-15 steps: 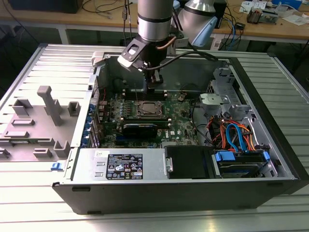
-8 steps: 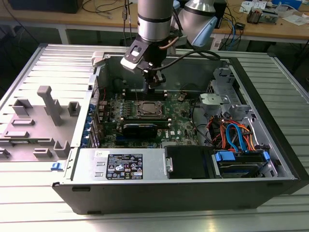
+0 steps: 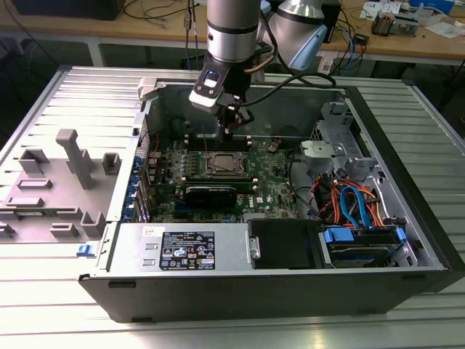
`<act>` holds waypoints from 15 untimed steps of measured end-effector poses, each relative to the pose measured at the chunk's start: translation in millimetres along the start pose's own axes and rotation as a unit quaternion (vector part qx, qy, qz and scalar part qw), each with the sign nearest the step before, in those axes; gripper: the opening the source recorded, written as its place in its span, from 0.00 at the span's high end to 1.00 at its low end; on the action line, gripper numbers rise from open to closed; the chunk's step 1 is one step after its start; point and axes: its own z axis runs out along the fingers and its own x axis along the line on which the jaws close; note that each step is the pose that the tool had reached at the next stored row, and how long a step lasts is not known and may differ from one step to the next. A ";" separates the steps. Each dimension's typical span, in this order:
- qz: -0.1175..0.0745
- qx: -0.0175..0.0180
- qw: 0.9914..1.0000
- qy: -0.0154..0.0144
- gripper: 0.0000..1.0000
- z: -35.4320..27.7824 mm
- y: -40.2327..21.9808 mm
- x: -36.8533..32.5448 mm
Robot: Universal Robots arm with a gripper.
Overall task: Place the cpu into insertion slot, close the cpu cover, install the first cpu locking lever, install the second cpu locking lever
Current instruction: 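Install the first cpu locking lever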
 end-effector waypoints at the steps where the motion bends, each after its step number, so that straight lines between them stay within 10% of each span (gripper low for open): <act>1: -0.014 0.000 1.000 0.000 0.89 0.0 0.0 0.0; 5: -0.052 -0.001 0.999 0.000 0.89 0.0 -0.1 0.1; 11: -0.116 -0.001 0.993 0.000 0.89 0.0 -0.2 0.1; 14: -0.160 -0.002 0.987 0.000 0.89 0.0 -0.3 0.2; 15: -0.189 -0.002 0.982 0.000 0.89 0.0 -0.3 0.2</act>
